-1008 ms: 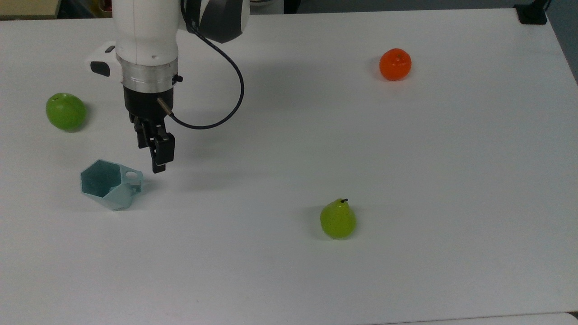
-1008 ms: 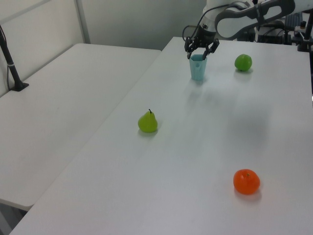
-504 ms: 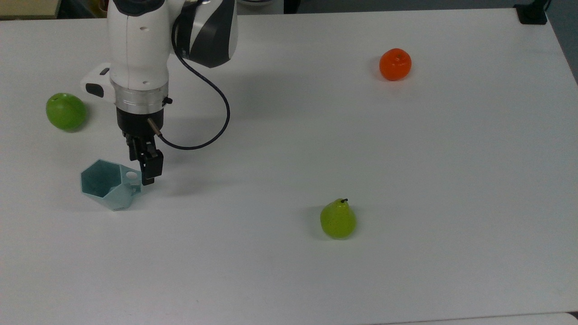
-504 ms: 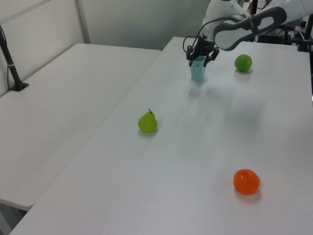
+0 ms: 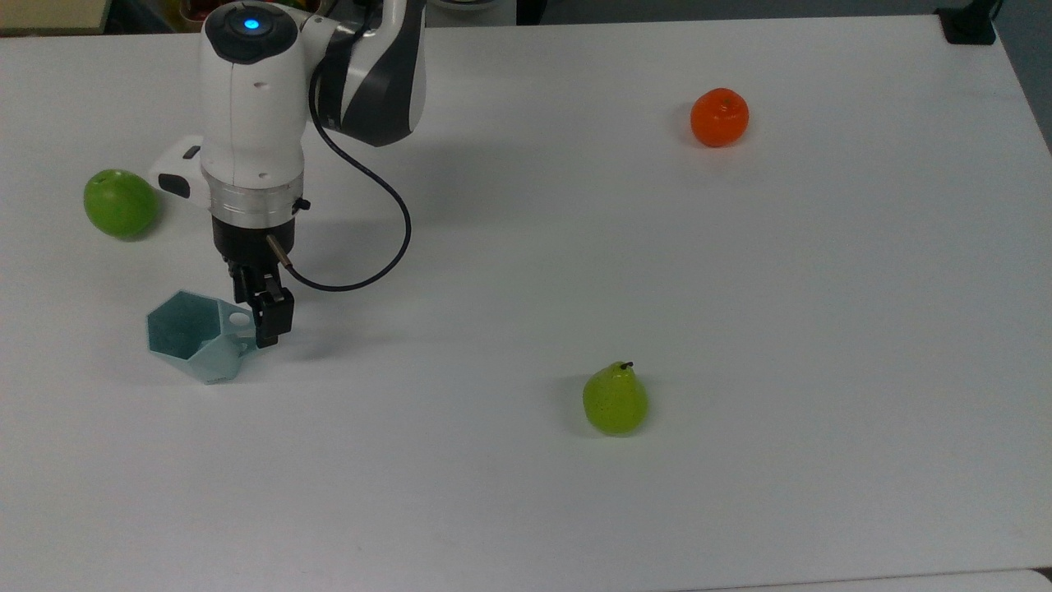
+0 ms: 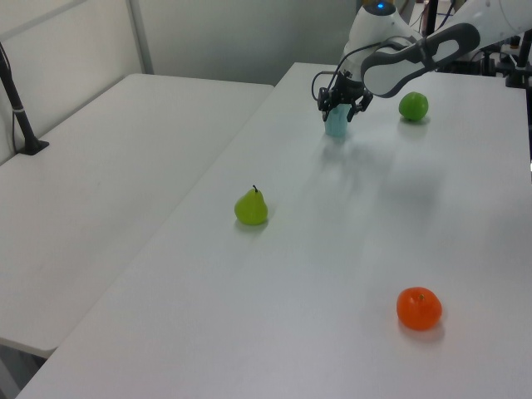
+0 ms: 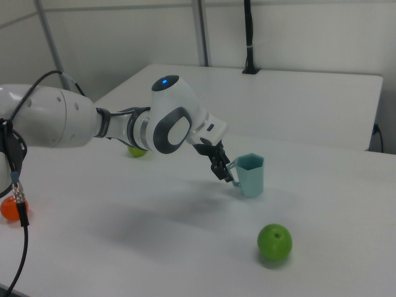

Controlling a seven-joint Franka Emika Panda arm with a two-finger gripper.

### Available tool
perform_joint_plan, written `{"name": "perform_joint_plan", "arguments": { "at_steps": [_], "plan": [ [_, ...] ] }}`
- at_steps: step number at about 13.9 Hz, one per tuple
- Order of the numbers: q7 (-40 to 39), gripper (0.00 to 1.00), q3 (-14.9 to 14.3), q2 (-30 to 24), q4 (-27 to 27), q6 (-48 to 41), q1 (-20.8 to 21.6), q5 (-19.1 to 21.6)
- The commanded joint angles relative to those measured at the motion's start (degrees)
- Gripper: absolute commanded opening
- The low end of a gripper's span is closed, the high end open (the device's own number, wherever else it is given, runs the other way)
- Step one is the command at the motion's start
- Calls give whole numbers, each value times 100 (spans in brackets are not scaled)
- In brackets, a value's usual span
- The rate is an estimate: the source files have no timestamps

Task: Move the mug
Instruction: 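Close the gripper on the rim of the light-blue mug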

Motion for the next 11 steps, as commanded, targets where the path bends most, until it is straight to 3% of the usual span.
{"name": "perform_joint_plan", "arguments": {
  "at_steps": [1, 9, 11],
  "plan": [
    [136, 73, -35, 119, -44, 128, -13, -278],
    [110, 70, -35, 208, 0, 347, -92, -367],
    [92, 62, -35, 208, 0, 374, -92, -437]
  ]
}}
